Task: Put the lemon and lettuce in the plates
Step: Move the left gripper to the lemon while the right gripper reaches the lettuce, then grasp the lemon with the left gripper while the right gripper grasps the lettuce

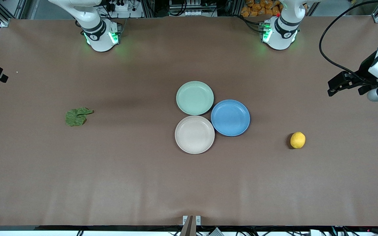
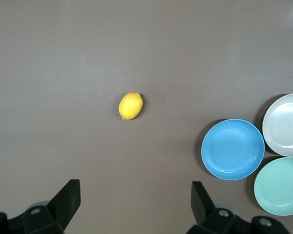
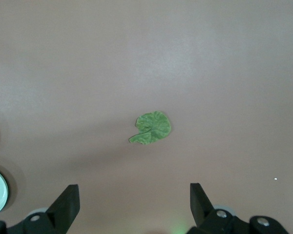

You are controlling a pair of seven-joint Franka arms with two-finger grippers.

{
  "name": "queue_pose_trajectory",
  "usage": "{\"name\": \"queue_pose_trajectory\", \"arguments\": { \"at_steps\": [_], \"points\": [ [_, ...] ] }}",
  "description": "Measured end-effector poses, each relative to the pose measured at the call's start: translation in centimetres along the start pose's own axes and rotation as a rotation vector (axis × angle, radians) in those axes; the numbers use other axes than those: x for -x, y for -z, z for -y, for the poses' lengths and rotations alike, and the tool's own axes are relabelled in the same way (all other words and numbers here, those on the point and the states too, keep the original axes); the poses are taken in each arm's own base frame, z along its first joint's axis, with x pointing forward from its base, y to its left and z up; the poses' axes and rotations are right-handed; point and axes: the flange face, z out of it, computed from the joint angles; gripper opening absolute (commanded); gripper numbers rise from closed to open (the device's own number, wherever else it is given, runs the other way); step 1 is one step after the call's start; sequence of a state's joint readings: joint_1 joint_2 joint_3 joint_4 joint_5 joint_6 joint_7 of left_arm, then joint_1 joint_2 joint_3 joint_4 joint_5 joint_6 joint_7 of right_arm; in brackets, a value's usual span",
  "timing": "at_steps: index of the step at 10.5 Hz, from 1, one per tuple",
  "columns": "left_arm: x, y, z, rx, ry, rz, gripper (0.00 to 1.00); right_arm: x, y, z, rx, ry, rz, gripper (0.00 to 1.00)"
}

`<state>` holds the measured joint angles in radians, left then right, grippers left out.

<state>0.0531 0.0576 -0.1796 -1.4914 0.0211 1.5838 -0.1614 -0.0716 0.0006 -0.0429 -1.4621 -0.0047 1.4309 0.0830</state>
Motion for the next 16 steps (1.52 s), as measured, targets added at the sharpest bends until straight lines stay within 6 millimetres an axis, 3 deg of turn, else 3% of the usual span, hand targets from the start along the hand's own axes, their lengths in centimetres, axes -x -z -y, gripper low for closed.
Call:
{"name": "queue_pose_trajectory", "arguments": {
  "at_steps": [3, 6, 11, 13, 16],
  "points": [
    [-0.5, -2.6, 0.0, -0.007, -0.003, 0.051, 1.00, -0.1, -0.2, 0.0, 0.000, -0.001, -0.002, 1.00],
    [-3.1, -8.3, 0.5, -0.050, -0.049, 0.064, 1.00, -0.9, -2.6, -0.7, 0.000, -0.013, 0.005, 1.00],
    [-6.4, -20.2, 1.4, -0.026, -0.081, 0.103, 1.00, -2.9, -12.0, -1.1, -0.001, -0.024, -0.009, 1.00],
    [-7.7, -24.6, 1.6, -0.010, -0.103, 0.108, 1.00, -3.0, -16.6, -1.3, -0.001, -0.027, -0.011, 1.00],
    [-8.6, -31.2, 2.1, 0.009, -0.110, 0.136, 1.00, -2.2, -21.6, -2.3, 0.000, -0.028, 0.012, 1.00]
  ]
}}
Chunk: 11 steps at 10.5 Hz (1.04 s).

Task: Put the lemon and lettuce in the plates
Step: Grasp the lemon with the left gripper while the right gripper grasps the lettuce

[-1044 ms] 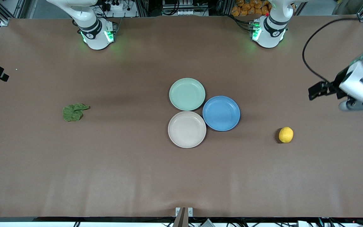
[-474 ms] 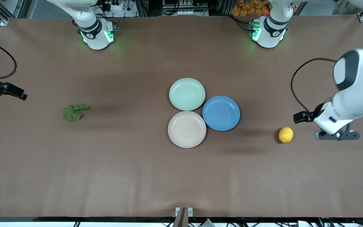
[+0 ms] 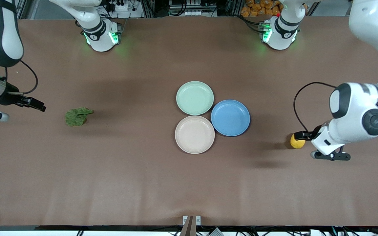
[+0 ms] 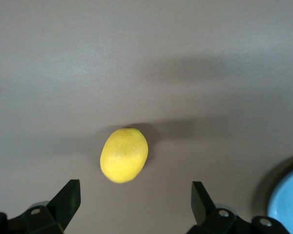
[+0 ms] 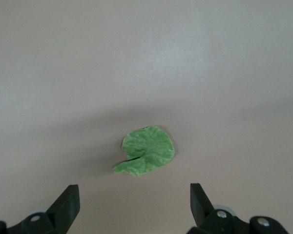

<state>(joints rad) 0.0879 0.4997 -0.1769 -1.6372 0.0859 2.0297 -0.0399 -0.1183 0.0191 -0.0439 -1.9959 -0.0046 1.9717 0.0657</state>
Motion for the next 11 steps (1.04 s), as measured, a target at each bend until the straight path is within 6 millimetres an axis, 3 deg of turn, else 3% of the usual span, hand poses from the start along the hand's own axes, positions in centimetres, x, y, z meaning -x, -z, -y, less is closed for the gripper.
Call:
{"name": "queue_pose_trajectory", "arguments": {
  "at_steps": [4, 11],
  "points": [
    [-1.2, -5.7, 1.6, -0.038, -0.019, 0.008, 1.00, 1.5, -7.5, -2.7, -0.040, 0.009, 0.011, 1.00],
    [-1.2, -11.1, 1.6, -0.021, -0.022, 0.025, 1.00, 2.1, -20.6, -4.3, -0.032, -0.028, 0.069, 1.00]
  ]
}}
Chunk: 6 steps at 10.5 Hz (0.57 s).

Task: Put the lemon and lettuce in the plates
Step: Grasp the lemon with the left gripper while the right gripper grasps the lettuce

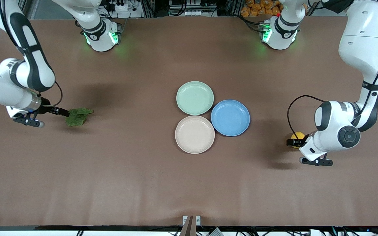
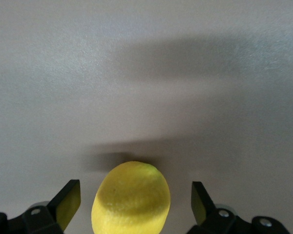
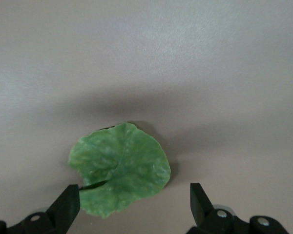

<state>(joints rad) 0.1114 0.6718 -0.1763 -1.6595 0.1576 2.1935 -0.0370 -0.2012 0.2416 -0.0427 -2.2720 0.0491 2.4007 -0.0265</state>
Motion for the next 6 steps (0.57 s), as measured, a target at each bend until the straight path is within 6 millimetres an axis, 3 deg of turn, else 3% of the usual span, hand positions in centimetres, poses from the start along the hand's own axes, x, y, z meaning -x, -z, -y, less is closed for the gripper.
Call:
{"name": "queue_pose_trajectory", "arguments": {
  "at_steps": [3, 6],
  "points": [
    [0.2, -0.8, 0.1, 0.002, 0.001, 0.011, 0.80, -0.3, -2.8, 0.3, 0.000, 0.003, 0.004, 1.00],
    [0.4, -1.4, 0.1, 0.003, 0.001, 0.022, 0.46, -0.5, -4.8, 0.8, 0.001, 0.009, 0.004, 1.00]
  ]
}}
